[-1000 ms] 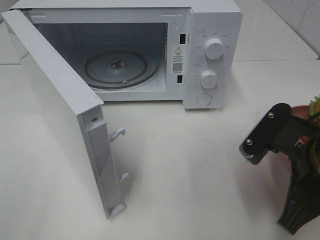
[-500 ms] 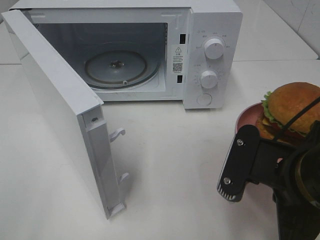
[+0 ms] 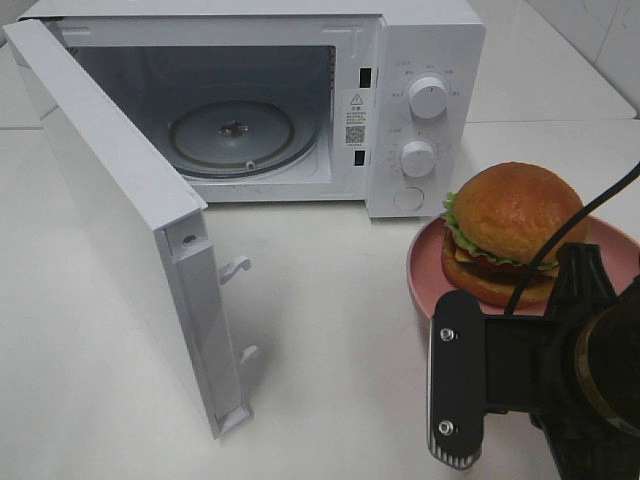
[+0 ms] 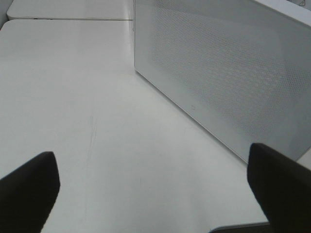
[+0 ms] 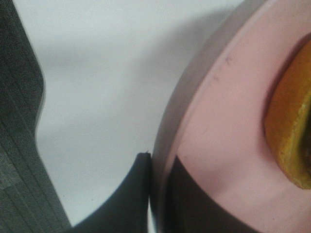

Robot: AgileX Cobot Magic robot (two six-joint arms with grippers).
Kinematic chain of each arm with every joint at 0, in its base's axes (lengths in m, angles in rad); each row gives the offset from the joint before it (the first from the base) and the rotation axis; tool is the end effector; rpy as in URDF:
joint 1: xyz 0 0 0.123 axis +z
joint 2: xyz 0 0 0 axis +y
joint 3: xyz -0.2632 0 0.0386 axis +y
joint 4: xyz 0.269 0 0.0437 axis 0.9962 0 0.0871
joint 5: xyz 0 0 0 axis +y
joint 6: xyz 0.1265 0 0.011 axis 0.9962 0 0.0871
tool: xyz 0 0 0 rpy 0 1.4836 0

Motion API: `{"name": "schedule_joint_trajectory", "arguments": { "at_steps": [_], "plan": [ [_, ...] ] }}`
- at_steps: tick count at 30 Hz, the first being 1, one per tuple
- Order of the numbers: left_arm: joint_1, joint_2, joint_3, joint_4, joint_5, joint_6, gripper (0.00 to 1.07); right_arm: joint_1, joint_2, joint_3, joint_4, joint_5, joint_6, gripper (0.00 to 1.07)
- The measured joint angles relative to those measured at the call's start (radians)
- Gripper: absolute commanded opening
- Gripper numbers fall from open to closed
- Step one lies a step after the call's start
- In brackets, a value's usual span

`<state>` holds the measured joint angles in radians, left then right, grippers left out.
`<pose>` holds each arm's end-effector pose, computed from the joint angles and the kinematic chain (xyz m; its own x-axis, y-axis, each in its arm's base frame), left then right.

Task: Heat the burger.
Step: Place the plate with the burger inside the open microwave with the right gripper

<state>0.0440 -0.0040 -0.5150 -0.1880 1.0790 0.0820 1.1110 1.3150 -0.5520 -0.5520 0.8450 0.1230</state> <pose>0.0613 -0.0182 0.2757 -0.4491 -0.0273 -0.8931 0.1003 0.9917 -0.0807 0.1381 0.1665 0.1173 -0.2146 -0.9764 -0.0235 -0.8890 0.2053 -0.4093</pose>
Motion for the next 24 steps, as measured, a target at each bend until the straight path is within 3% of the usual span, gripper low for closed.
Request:
{"name": "schedule_joint_trajectory", "arguments": {
  "at_steps": [6,16,24],
  "plan": [
    [0.0,0.0,0.0,0.0,0.0,0.0,0.98,0.0,0.0,0.0,-0.013,-0.042,-0.123,0.0],
    [0.0,0.0,0.0,0.0,0.0,0.0,0.98,-0.006,0.0,0.001,-0.029,-0.112,-0.14,0.0],
    [0.0,0.0,0.0,0.0,0.0,0.0,0.98,-0.093,0.0,0.001,-0.032,-0.224,-0.297,0.0]
  ]
}}
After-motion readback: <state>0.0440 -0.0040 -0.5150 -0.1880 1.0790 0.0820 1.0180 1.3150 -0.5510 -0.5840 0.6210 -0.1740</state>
